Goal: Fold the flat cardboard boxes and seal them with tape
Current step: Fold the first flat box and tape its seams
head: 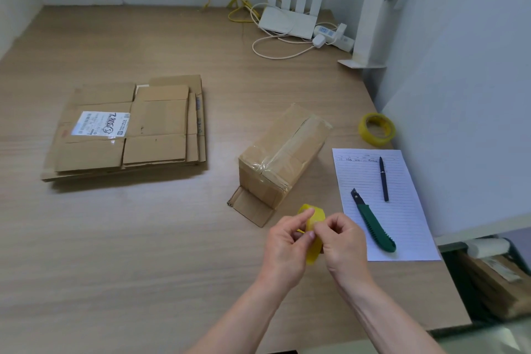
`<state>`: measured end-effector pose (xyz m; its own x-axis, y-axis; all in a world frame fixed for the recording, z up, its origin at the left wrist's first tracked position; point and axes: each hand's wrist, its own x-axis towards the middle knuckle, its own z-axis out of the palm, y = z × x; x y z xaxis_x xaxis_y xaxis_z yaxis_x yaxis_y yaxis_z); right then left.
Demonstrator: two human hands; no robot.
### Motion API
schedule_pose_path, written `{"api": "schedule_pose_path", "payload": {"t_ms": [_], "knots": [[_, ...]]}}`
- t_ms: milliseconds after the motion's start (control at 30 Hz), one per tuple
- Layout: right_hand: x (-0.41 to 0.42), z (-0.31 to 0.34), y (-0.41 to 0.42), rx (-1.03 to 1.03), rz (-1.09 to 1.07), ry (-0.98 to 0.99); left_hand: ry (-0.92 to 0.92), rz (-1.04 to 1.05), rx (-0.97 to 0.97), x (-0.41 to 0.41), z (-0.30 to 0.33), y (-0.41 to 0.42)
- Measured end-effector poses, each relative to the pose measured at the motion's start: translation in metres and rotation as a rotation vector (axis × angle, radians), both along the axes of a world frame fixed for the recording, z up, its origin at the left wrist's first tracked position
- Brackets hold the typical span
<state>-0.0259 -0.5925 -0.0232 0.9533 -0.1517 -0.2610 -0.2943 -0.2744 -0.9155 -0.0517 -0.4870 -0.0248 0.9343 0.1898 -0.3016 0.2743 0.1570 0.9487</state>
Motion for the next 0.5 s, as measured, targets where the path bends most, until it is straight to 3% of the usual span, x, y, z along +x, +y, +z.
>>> {"api": "schedule_pose_path", "payload": {"t_ms": [133,233,300,400,500], "knots": [[0.006,0.0,0.002,-0.041,-0.037,0.011,0.061,-0.041,0.016,0.0,-0.003,0.004],[0.013,-0.002,-0.008,-0.195,0.016,-0.034,0.144,-0.134,0.205,-0.003,-0.003,0.013],[0.015,-0.007,-0.02,-0.396,0.154,-0.108,0.03,-0.09,0.447,-0.004,0.003,0.022],[0.015,-0.02,-0.038,-0.727,0.404,-0.099,-0.285,0.117,0.753,0.004,0.016,0.048],[0.008,-0.032,-0.046,-0.942,0.53,0.021,-0.268,0.126,0.93,0.03,0.02,0.084]]}}
